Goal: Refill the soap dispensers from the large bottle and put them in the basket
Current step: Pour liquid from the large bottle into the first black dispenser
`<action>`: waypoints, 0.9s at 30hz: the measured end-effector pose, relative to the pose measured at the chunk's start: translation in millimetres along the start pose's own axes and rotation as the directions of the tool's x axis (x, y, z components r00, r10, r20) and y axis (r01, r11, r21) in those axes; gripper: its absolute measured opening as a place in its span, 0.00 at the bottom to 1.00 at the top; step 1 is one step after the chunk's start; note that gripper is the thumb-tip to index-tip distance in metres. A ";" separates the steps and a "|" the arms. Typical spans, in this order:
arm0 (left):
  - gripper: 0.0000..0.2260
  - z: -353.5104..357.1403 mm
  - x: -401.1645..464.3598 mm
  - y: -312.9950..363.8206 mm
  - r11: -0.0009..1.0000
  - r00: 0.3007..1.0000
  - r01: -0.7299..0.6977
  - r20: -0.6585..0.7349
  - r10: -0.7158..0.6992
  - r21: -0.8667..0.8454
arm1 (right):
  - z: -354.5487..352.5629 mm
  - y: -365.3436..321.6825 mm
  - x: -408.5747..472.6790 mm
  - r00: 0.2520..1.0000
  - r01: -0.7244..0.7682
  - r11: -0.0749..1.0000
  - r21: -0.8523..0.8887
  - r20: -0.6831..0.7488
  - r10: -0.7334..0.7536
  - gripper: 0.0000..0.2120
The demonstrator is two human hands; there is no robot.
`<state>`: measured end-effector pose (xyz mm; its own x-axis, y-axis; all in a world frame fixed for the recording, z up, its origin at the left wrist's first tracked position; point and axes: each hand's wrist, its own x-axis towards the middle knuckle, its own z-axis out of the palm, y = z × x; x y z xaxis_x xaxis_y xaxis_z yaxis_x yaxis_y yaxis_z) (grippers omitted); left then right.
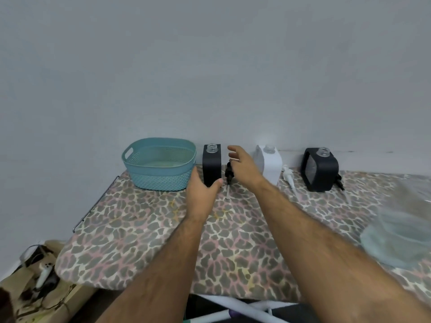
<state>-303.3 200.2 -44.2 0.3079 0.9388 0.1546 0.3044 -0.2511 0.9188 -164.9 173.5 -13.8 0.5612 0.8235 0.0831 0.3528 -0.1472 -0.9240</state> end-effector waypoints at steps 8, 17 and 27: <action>0.31 14.9 17.2 -10.4 0.997 0.998 -0.034 -0.052 0.031 -0.066 | 13.6 1.6 35.5 1.000 -0.002 0.999 0.034 0.018 0.001 0.27; 0.23 17.6 16.9 -4.0 0.998 0.991 -0.065 -0.114 0.063 -0.016 | 14.9 -2.1 35.6 0.996 0.029 0.996 0.083 0.083 -0.036 0.28; 0.19 -12.2 -28.6 13.7 0.985 0.988 -0.123 -0.106 0.110 -0.122 | -3.2 -24.1 -10.8 0.992 0.117 0.993 0.027 0.048 -0.119 0.27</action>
<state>-318.9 172.8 -31.6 0.2424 0.9251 0.2923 0.1523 -0.3338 0.9303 -177.1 166.5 8.8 0.4788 0.8605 0.1741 0.3957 -0.0345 -0.9177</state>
